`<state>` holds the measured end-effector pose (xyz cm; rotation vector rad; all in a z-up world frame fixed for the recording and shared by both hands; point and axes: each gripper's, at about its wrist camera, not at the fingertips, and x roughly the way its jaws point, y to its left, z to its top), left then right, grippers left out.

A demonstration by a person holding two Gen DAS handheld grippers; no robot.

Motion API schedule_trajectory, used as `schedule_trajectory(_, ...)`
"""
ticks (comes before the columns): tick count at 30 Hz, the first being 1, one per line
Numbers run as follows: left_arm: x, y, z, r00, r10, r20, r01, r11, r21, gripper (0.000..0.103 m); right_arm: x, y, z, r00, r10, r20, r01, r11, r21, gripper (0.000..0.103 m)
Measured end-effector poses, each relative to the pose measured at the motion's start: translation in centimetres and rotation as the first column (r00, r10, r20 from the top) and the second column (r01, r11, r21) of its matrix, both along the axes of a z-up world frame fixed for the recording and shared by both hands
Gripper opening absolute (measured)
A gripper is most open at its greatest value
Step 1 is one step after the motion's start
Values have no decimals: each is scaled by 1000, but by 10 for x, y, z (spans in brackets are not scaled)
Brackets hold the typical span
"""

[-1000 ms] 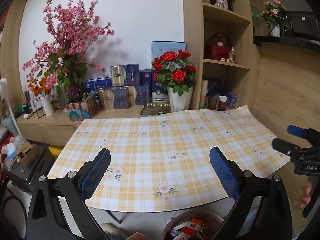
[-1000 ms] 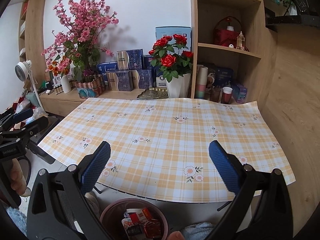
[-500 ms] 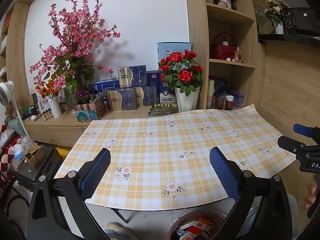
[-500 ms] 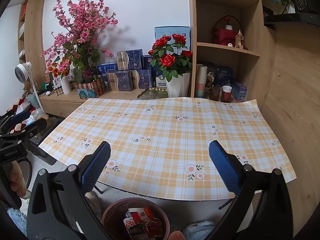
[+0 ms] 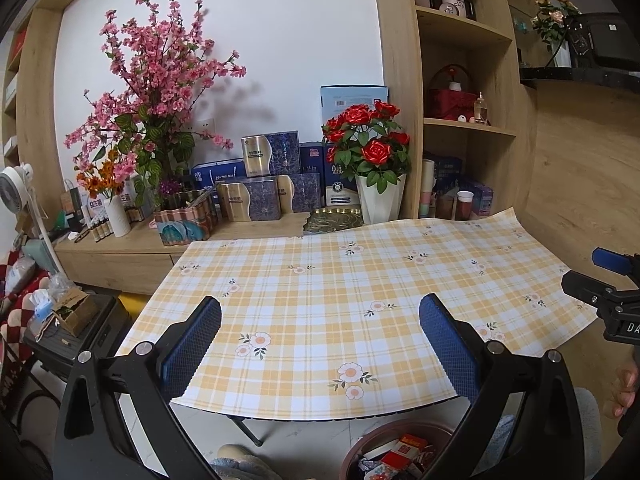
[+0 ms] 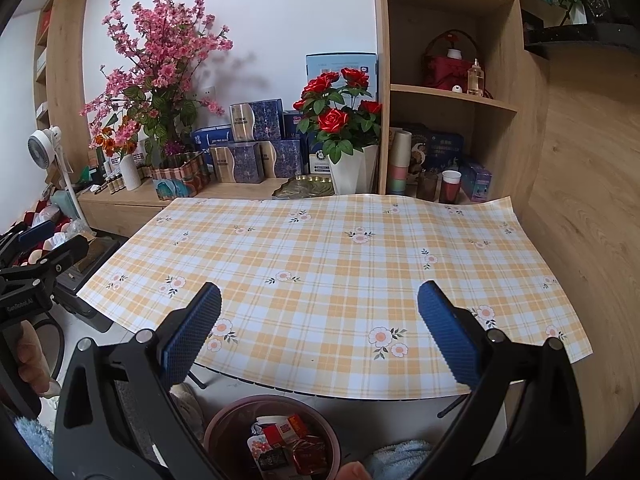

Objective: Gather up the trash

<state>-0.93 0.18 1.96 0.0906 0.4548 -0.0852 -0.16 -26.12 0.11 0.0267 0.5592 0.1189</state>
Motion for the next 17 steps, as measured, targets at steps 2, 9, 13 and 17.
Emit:
schedule_trajectory(2,0,0,0,1000,3,2,-3,1000,3,97,0,-2,0,1000,-4,-1,4,1000,2,97)
schedule_trajectory(9,0,-1,-1,1000,4,-1,-4,1000,3,97,0,-4,1,1000,-6,-2,6,1000,4,97)
schedule_trajectory(13,1,-1,-1,1000,6,-1,-6,1000,5,97,0,-4,1,1000,-7,-3,7,1000,5,97)
schedule_trajectory(17,1,-1,-1,1000,12,-2,-12,1000,9,97,0,-4,1,1000,-6,-3,6,1000,5,97)
